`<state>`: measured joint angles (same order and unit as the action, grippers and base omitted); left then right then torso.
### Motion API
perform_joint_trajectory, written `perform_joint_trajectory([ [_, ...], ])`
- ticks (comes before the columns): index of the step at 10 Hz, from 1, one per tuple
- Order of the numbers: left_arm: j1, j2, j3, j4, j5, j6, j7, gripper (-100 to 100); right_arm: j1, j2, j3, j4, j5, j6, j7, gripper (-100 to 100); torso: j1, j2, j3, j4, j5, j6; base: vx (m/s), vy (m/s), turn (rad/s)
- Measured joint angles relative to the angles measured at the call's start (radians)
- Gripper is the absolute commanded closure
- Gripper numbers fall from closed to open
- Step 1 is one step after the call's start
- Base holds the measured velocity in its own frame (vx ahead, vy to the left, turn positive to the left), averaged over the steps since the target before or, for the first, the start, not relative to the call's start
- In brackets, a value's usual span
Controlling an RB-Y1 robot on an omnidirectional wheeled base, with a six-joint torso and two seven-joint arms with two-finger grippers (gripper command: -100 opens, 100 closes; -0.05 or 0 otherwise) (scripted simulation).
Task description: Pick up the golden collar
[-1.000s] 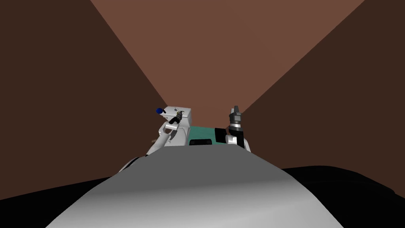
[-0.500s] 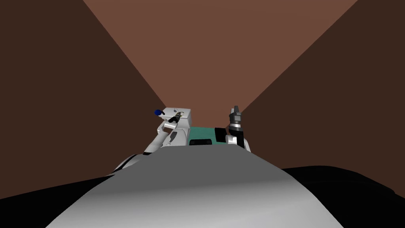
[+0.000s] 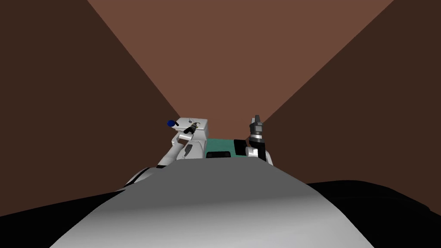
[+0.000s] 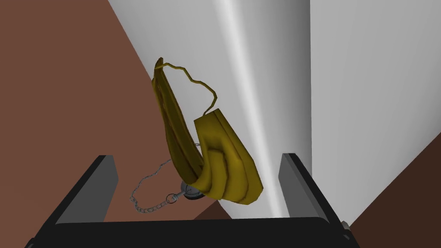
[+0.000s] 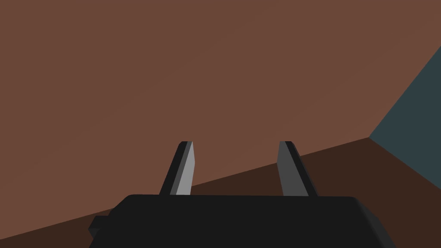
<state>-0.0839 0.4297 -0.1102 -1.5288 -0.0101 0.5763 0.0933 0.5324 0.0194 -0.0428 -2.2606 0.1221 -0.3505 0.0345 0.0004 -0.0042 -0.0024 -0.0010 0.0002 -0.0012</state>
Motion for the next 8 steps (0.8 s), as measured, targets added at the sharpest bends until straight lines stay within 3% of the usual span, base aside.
perform_joint_trajectory([
  [4,0.000,0.000,0.000,-0.001,0.000,0.000,0.001,100,0.000,0.000,0.000,0.000,0.000,0.000,0.000,0,-0.001,0.003,0.002,0.000,0.000,0.000,0.000,0.000,0.000],
  [5,0.000,0.000,0.000,-0.001,0.000,0.000,0.001,0,0.000,0.000,0.000,0.000,0.000,0.000,0.000,0,0.000,0.003,0.002,0.000,0.000,0.000,0.000,0.000,0.000],
  [6,0.000,0.000,0.000,-0.001,0.000,0.000,0.001,100,0.000,0.000,0.000,0.000,0.000,0.000,0.000,0,0.000,0.003,0.002,0.000,0.000,0.000,-0.054,-0.003,0.028],
  [7,0.002,0.005,-0.003,-0.019,0.004,0.012,0.002,100,0.000,0.000,0.000,0.000,0.000,0.000,0.000,0,-0.001,0.006,0.003,0.001,-0.001,0.000,-0.034,-0.003,0.007],
  [8,0.003,0.006,-0.003,-0.022,0.005,0.016,0.002,0,0.000,0.000,0.000,0.000,0.000,0.000,0.000,0,-0.001,0.006,0.003,0.001,-0.001,0.000,0.000,0.000,0.000],
])
